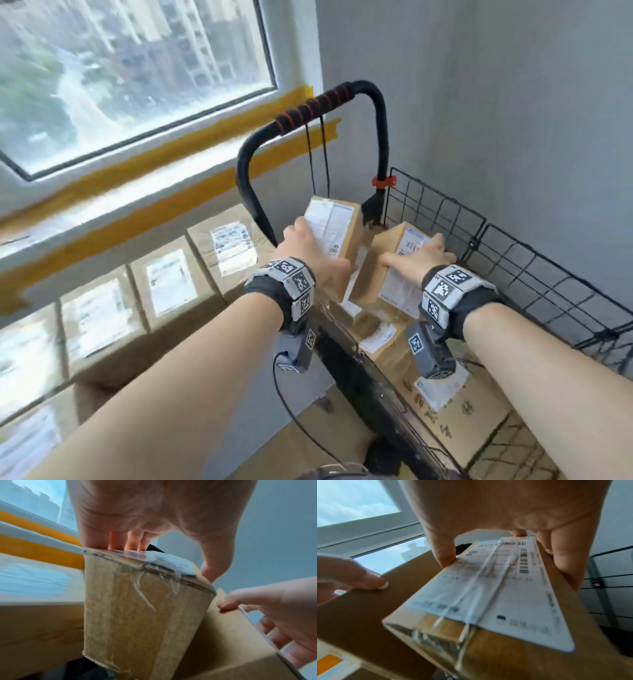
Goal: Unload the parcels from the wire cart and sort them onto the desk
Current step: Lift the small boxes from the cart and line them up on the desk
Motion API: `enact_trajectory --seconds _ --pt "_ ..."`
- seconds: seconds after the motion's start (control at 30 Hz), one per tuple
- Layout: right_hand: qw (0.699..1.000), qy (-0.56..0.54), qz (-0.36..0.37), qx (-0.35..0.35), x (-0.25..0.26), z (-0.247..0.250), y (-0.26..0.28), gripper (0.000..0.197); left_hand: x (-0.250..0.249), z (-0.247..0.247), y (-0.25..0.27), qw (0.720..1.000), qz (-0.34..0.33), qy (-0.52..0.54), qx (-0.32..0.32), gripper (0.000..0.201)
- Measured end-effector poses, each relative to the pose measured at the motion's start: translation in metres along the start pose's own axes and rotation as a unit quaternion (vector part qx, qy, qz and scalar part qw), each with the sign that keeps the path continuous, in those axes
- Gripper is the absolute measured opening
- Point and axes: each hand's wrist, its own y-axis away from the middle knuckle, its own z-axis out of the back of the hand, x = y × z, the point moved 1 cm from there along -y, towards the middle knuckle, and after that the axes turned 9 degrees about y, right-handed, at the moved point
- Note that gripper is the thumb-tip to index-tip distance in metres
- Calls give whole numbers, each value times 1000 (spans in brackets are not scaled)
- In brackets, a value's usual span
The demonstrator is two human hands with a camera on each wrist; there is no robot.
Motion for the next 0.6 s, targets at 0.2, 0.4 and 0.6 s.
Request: enact_trajectory --seconds 0.2,0.4,0.6 --pt "997 40 69 22 43 -47 70 102 79 47 58 999 36 -20 10 94" --pt "990 101 83 55 50 -106 134 105 152 70 120 997 69 -22 26 93" --pt "977 163 115 81 58 -141 173 101 208 79 150 993 97 -53 45 87"
